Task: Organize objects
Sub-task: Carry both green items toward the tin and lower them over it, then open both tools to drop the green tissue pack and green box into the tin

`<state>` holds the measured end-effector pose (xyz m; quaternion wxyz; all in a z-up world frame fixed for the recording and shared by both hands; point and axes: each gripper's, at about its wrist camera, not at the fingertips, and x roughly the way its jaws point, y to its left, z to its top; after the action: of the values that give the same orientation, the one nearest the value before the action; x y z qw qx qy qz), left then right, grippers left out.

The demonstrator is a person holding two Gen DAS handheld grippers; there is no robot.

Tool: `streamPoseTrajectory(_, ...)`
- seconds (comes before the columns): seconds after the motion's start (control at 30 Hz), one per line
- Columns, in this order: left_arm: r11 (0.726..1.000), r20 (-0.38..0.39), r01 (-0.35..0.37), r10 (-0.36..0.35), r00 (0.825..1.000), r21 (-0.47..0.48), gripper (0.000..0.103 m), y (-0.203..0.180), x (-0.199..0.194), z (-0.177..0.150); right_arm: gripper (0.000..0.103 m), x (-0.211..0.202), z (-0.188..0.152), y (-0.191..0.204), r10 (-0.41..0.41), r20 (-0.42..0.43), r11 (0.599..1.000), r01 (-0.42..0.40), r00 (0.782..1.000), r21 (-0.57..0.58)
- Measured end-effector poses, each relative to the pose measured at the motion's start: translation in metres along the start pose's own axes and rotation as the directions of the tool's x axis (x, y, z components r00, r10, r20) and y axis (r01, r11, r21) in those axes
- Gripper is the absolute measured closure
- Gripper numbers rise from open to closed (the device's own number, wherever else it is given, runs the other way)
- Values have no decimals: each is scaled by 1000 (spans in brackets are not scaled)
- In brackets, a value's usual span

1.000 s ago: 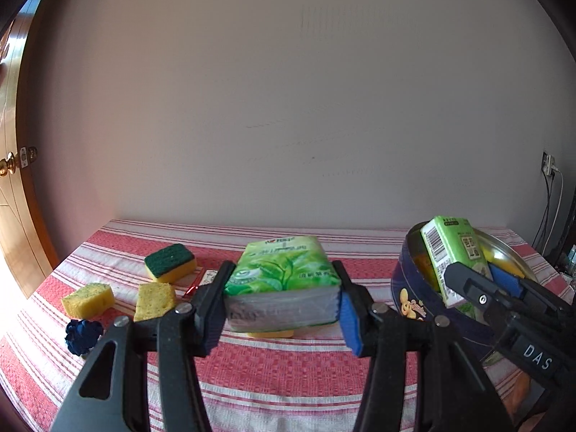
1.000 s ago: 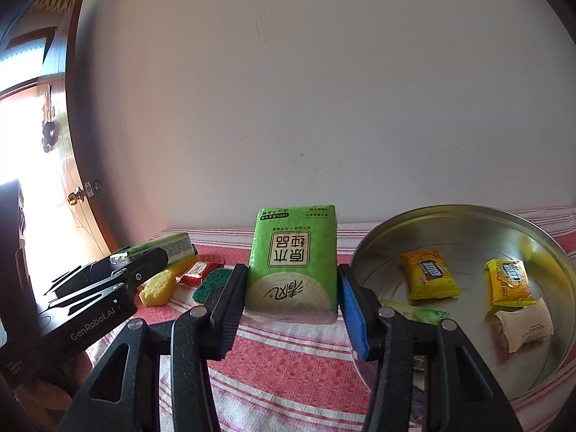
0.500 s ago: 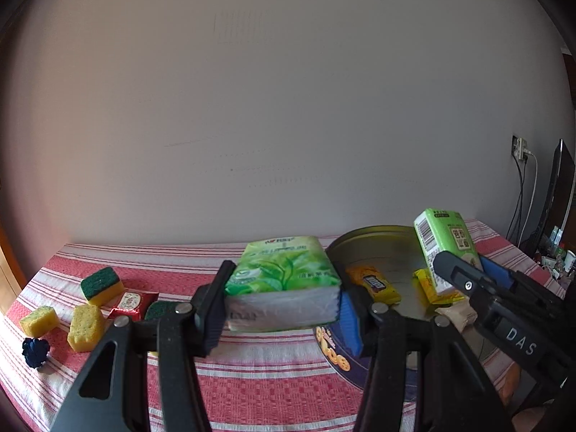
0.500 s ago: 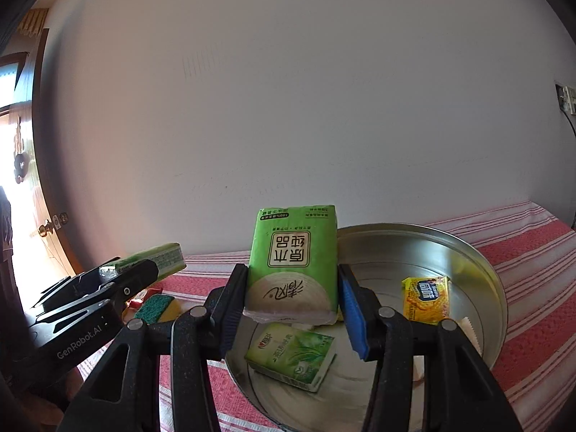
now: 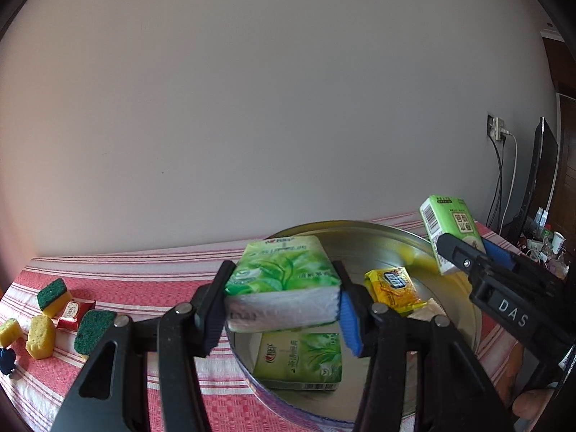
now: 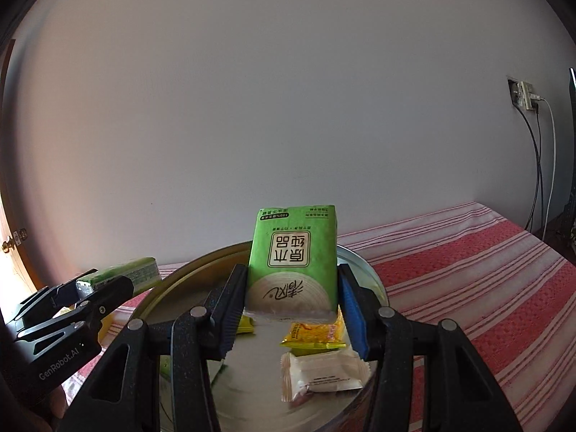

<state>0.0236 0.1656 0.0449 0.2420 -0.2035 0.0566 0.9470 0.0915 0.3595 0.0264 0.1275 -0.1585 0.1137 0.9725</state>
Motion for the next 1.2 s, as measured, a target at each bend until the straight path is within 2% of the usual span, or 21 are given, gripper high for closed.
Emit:
streamPoseTrajectory(0.33,1000,-53,1,0,999,22,51,-27,25,-7,51,20,1,-4,-72,-47,997,70,996,-41)
streamPoseTrajectory(0.6,1000,-88,-10,12,996,25,51,-24,33,-13,51,30,-8,11,-75,-75,993,67,994,-95)
streamPoseTrajectory(1.03,999,-115,-46,47,992,15,50,-23,38,-16,50,37,-17,21,-45,-115,995,34,992,-98)
streamPoseTrajectory(1.07,999,-111,-47,48,993,16,48,-23,37,-16,49,38,-17,18,-44,-112,995,34,993,-92)
streamPoseTrajectory(1.1,998,-105,-53,55,993,20,44,-23,36,-17,42,36,-16,20,-40,-107,996,31,993,-84)
streamPoseTrajectory(1.13,998,-95,-60,62,994,21,32,-24,33,-16,30,34,-16,20,-44,-97,997,37,994,-74)
streamPoseTrajectory(1.2,996,-70,-91,92,993,16,22,-23,27,-15,24,26,-16,22,-56,-57,997,52,997,-57)
